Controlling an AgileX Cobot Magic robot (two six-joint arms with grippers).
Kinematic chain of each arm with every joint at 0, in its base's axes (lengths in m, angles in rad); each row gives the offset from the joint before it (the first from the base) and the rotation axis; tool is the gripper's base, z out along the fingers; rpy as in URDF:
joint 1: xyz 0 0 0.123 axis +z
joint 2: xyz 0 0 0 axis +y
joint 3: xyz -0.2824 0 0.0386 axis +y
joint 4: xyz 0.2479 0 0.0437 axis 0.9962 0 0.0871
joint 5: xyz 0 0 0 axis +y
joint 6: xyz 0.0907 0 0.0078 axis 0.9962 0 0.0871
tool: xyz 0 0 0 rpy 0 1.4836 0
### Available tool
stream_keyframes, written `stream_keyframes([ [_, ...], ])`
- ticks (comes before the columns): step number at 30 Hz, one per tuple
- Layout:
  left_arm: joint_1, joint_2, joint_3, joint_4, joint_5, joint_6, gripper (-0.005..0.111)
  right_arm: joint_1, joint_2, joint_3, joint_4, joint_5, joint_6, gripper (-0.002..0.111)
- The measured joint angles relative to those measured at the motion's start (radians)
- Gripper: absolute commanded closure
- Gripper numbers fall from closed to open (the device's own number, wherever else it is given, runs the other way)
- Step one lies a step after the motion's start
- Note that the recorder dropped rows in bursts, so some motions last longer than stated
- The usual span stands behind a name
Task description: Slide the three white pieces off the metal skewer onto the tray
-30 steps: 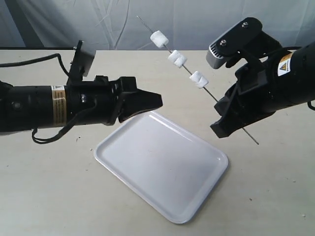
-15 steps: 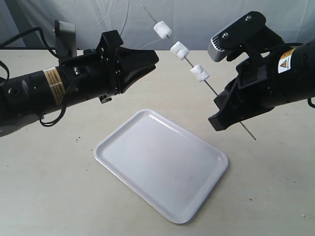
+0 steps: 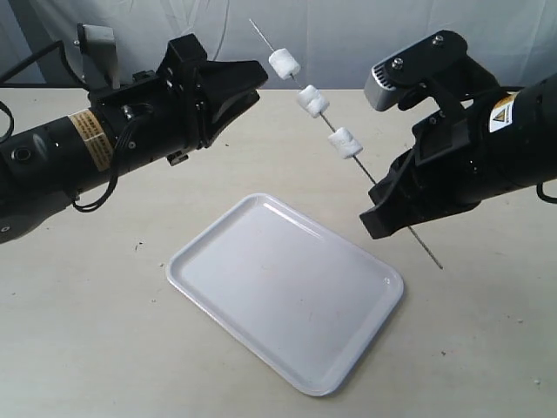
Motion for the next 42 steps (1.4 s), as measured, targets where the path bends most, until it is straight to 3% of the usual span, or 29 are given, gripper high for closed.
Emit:
stream_keyframes([
  [13, 0.000, 0.000, 0.000, -0.017, 0.002, 0.047, 0.074, 0.002, 0.000, 0.000, 0.172, 0.056, -0.138, 0.109],
  [21, 0.000, 0.000, 0.000, -0.017, 0.018, 0.047, 0.097, 0.002, 0.000, 0.000, 0.181, 0.064, -0.150, 0.109],
  [29, 0.000, 0.000, 0.000, -0.017, 0.018, 0.047, 0.099, 0.002, 0.000, 0.000, 0.181, 0.064, -0.150, 0.109],
  [31, 0.000, 0.000, 0.000, -0.017, 0.018, 0.047, 0.107, 0.002, 0.000, 0.000, 0.178, 0.064, -0.150, 0.109],
  [42, 0.000, 0.000, 0.000, -0.098, 0.018, 0.129, 0.107, 0.002, 0.000, 0.000, 0.168, 0.046, -0.150, 0.109],
])
